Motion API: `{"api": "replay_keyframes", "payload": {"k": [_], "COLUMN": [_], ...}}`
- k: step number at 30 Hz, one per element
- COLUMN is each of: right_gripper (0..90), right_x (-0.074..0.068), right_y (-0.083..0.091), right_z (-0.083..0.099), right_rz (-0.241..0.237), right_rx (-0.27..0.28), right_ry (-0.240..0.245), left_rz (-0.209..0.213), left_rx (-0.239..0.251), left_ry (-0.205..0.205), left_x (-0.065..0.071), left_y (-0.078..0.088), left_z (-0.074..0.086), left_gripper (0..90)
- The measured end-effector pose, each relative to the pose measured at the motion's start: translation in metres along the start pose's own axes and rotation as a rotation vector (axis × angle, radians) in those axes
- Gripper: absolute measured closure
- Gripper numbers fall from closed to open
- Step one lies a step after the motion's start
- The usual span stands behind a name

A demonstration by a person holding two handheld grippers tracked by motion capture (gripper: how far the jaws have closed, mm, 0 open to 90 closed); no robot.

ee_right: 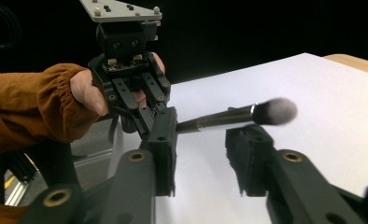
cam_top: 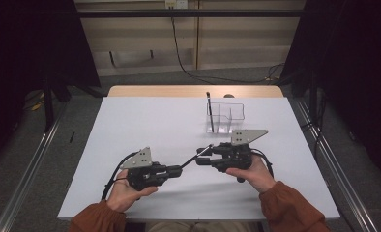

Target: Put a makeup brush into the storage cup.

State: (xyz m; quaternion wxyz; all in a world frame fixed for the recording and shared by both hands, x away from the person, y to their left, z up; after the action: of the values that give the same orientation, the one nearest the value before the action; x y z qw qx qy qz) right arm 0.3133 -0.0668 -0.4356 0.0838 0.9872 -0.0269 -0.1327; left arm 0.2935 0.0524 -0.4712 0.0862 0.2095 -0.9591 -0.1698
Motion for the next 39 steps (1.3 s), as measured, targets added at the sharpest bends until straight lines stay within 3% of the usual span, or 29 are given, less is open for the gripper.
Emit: {"api": "replay_keyframes", "payload": {"k": [13,17,27,30,39], "right_gripper": [77.8,79.6,82.6,84.0,84.2], "right_x": [0.001,0.001,-0.002,-0.005,-0.004], "right_y": [-0.001,-0.004,-0.008,-0.010,-0.012], "right_z": [-0.002,-0.004,-0.007,-0.009,-0.013], "right_rz": [-0.025,-0.047,-0.070,-0.082,-0.057], "right_rx": [0.024,0.046,0.053,0.053,0.044], "right_ry": [-0.046,-0.085,-0.102,-0.101,-0.080], "left_rz": [0.009,0.006,0.005,-0.002,-0.028], "left_rx": [-0.043,-0.044,-0.053,-0.052,-0.026], "left_ry": [-0.021,-0.017,-0.028,-0.025,-0.016], "left_x": [0.002,0.002,0.001,-0.002,-0.005], "left_y": [-0.008,-0.009,-0.011,-0.011,-0.009], "left_z": [0.009,0.009,0.012,0.012,0.008], "left_gripper": [83.8,83.7,82.7,79.5,65.5]}}
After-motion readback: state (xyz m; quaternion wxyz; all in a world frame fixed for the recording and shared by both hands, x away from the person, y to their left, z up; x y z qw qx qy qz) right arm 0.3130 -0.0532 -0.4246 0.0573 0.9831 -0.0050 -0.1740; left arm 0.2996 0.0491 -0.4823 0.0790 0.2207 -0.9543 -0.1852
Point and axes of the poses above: each handheld gripper's, and its own axes: y roughly backward along the jaws, z roughly out of its underside, x roughly to its right, the point moved 10 cm from there along -y, roughly forward along the jaws, and after that the axes turned 12 degrees about -z, right-handed, at the moved point
